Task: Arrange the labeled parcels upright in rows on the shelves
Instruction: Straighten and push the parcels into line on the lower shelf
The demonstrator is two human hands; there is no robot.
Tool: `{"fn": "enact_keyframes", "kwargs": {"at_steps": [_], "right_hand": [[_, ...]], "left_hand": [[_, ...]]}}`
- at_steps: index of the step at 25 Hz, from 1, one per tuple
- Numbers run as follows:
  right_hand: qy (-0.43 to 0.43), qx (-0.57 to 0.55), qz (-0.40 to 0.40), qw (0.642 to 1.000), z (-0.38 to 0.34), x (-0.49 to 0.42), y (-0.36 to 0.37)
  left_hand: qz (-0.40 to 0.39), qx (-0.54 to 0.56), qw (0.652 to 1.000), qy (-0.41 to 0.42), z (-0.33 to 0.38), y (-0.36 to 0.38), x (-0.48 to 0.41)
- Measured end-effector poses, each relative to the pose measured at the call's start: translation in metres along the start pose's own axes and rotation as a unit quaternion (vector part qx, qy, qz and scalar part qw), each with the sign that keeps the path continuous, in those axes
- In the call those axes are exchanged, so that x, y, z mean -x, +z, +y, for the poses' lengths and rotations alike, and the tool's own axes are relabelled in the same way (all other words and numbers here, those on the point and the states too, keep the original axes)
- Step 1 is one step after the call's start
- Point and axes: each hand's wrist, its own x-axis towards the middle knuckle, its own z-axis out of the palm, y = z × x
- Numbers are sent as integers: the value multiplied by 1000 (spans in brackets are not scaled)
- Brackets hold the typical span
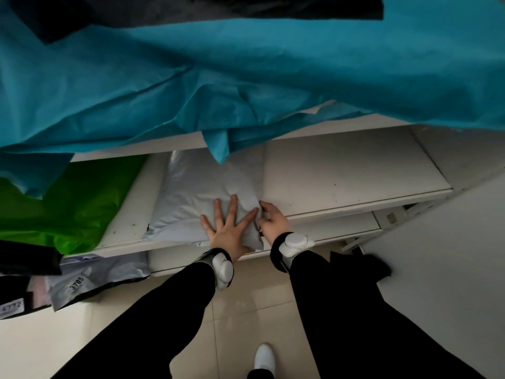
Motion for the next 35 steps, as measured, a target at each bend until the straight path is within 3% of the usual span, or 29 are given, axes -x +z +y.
{"fn": "enact_keyframes", "kwargs": {"at_steps": [6,11,13,16,20,26,29,35], "right_hand": [[19,-84,31,996,-11,7,-6],[7,-100,26,995,-18,13,-12],[9,-88,4,996,-21,14,-5],[1,-56,-39,998,-32,20,12],[-12,-25,-95,995,-53,29,36],[-24,-31,-139,989,-78,38,73],[-33,-7,-158,987,-88,45,93],[-60,13,-209,976,-110,61,131]], "left_hand": [[-25,48,999,3,-4,-10,0],[-26,175,984,-7,-13,-37,3],[1,270,963,-18,-22,-52,5],[68,419,905,-35,-33,-79,13],[104,535,835,-76,-50,-100,23],[176,692,685,-142,-91,-111,40],[219,740,618,-151,-108,-123,51],[276,791,526,-150,-150,-146,76]]}}
